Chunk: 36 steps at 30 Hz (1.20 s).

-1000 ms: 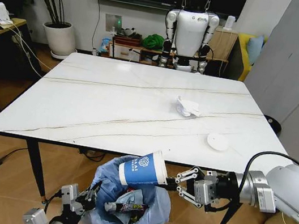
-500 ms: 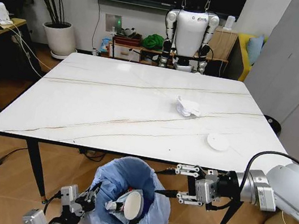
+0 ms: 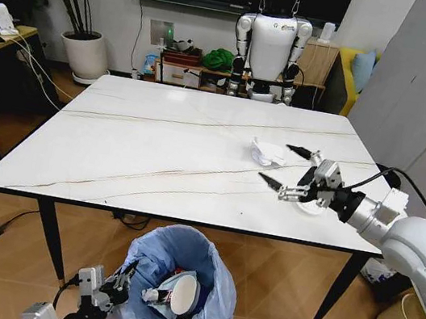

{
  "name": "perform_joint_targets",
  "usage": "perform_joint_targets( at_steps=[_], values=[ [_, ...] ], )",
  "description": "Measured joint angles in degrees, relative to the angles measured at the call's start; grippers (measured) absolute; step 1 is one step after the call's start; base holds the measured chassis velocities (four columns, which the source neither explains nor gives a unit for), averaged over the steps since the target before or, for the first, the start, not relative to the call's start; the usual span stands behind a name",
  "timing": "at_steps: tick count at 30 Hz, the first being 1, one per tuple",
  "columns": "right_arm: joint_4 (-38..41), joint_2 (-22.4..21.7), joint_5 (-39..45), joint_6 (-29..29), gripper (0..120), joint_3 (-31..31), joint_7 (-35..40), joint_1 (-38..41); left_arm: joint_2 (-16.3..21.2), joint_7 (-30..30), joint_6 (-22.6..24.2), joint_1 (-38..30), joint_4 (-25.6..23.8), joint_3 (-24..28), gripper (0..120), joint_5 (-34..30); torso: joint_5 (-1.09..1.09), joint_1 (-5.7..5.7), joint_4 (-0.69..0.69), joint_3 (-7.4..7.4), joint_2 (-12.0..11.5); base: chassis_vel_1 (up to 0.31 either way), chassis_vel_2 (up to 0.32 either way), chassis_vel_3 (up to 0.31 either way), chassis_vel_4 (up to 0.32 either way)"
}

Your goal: Pick up the trash bin and place the trash from the table into it.

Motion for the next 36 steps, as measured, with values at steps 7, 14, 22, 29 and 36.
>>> perform_joint_targets(
  at_steps=[7,14,22,29,36],
  values=[
    [-4.76,0.60,1.96,-3.72,100,-1.26,0.63,-1.02,-0.03,0.03,-0.10,0.84,-0.34,-0.63,0,0.22,-0.01,0.00,0.00,0.00,0.00,0.000,0.000,0.000,0.000],
    [-9.29,-1.21,0.34,-5.23,99,-2.60,-4.41,-1.45,0.20,-0.13,-0.15,0.78,0.02,-0.97,0,0.07,0.00,0.00,0.00,0.00,0.00,0.000,0.000,0.000,0.000],
    [-11.10,-3.09,-2.27,-5.25,99,-4.08,-7.39,-2.75,0.90,-0.52,-0.18,0.22,0.26,-1.20,0,-0.79,0.00,0.00,0.00,0.00,0.00,0.000,0.000,0.000,0.000],
    [-11.33,-3.96,-2.57,-5.33,97,-5.04,-8.01,-2.99,1.64,-0.82,-0.17,-0.53,0.64,-1.12,0,-1.52,-0.01,0.00,0.00,0.00,0.00,0.000,0.000,0.000,0.000],
    [-12.61,-4.29,-1.77,-5.18,90,-5.10,-8.81,-2.92,2.33,-0.87,-0.15,-0.95,1.26,-0.83,0,-1.98,-0.01,0.00,0.00,0.00,0.00,0.000,0.000,0.000,0.000]
  ],
)
